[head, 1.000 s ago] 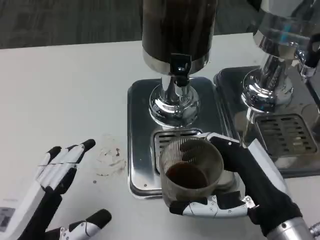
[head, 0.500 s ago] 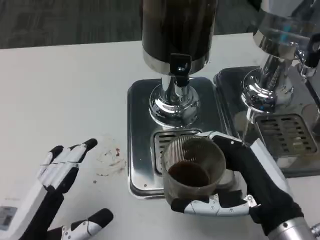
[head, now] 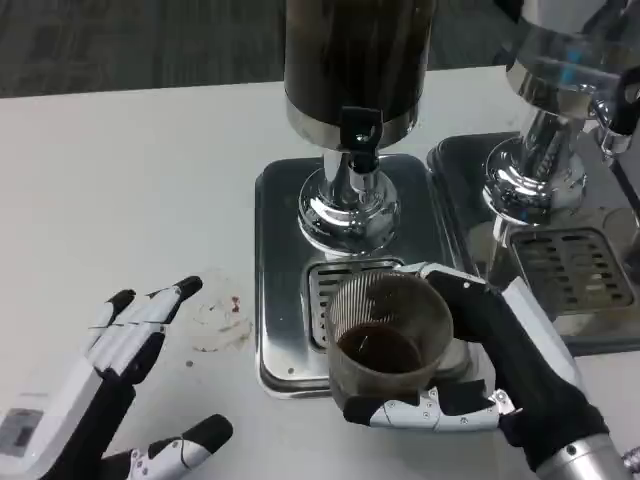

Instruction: Grasp the cup under the faucet to collect the drink, then remove the cup.

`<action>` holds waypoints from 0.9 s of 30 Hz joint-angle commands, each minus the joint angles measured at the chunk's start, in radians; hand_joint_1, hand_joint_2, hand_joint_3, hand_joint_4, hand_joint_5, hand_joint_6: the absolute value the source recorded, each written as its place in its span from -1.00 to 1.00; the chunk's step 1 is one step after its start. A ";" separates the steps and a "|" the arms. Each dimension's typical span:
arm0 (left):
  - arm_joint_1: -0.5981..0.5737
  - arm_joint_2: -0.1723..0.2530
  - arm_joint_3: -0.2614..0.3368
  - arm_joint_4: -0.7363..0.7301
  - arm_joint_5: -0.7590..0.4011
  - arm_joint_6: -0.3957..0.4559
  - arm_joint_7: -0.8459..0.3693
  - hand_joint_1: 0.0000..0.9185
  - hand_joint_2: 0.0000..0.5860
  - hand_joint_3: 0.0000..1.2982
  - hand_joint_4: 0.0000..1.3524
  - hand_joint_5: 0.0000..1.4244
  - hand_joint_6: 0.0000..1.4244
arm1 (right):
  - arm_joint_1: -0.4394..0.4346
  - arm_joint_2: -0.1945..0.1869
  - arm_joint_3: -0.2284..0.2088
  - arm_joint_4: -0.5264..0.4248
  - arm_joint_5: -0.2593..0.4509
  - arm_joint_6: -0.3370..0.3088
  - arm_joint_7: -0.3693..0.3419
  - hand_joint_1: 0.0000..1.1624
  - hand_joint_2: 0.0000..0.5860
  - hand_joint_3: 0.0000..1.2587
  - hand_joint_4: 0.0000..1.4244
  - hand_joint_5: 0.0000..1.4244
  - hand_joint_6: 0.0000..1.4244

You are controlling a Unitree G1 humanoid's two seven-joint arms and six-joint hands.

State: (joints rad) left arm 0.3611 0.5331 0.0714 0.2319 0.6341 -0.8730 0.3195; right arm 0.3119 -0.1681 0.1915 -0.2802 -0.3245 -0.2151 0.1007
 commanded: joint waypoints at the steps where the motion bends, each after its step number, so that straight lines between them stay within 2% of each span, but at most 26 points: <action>1: 0.001 -0.001 -0.003 0.012 -0.004 -0.004 0.017 -1.00 -0.44 -0.90 -1.00 -0.89 -1.00 | -0.013 0.009 -0.005 -0.002 0.016 -0.027 -0.022 0.75 -0.68 0.32 0.18 0.12 0.25; 27: 0.010 -0.020 -0.010 0.005 -0.008 0.007 0.026 -1.00 -0.42 -0.88 -1.00 -0.87 -1.00 | -0.014 0.012 -0.007 0.000 0.019 -0.020 -0.027 0.74 -0.66 0.32 0.18 0.12 0.25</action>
State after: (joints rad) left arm 0.3637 0.5199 0.0633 0.2370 0.6340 -0.8728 0.3335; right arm 0.3118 -0.1670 0.1904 -0.2781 -0.3243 -0.2151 0.0944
